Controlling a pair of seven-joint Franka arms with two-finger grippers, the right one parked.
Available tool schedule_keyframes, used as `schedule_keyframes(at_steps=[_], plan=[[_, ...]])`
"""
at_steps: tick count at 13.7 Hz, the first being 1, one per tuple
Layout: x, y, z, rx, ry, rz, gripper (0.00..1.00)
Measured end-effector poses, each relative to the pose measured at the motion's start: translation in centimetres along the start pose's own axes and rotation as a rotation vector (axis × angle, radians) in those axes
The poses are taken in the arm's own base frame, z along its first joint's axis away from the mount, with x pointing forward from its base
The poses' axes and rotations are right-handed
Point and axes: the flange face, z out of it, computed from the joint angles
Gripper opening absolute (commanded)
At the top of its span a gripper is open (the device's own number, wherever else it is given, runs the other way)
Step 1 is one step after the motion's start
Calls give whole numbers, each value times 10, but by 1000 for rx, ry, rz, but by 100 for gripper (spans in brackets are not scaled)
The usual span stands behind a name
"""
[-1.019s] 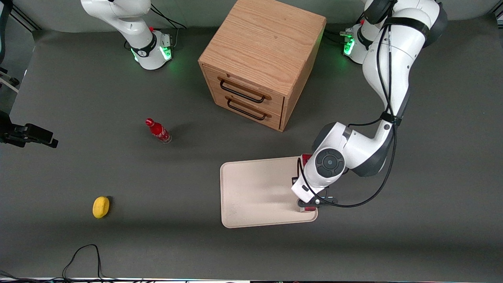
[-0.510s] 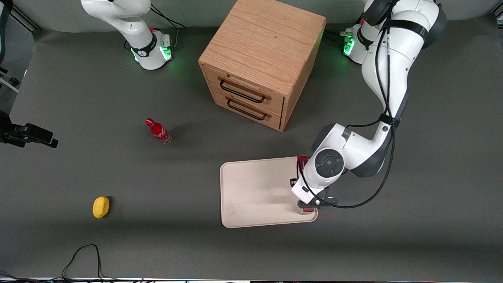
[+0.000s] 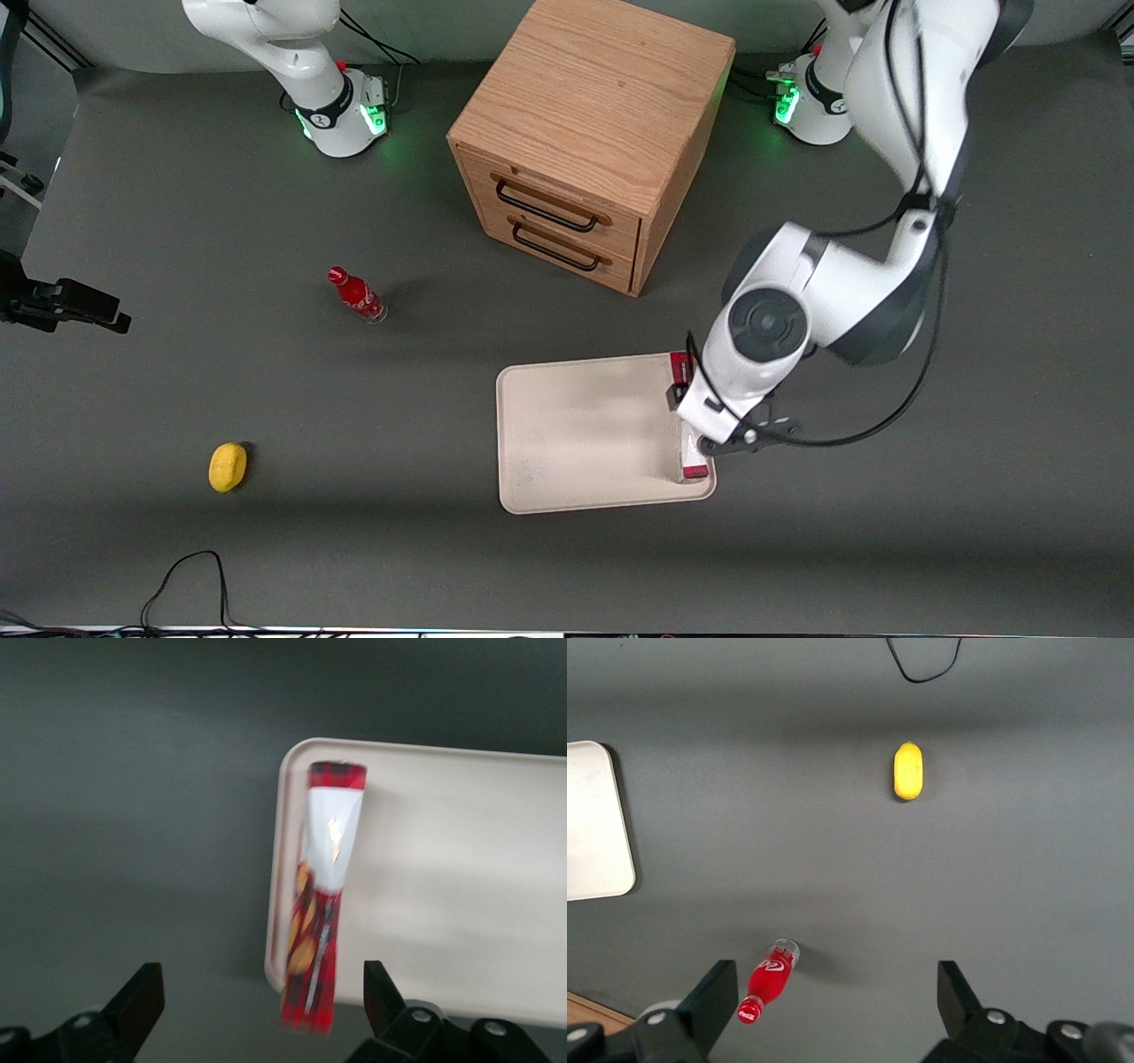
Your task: Place red cookie box on tray
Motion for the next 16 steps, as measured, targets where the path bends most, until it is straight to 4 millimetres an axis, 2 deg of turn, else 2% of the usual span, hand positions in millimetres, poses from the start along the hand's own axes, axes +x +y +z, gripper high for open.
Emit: schedule_keyframes(at_steps=[2,3,5,9,11,14,16], plan=[[-27,-27,-72,34,-20,-20,100],[-37,-43,-98,50,-26,-36,100],[-37,-77,-129,43,-27,-81,100],[-16,-143,-139,14,-84,-23,100],[-5,-186,-141,12,-101,60,100],[6,-266,-147,4,-113,202,100],[7,-297,-151,0,-111,246,100]])
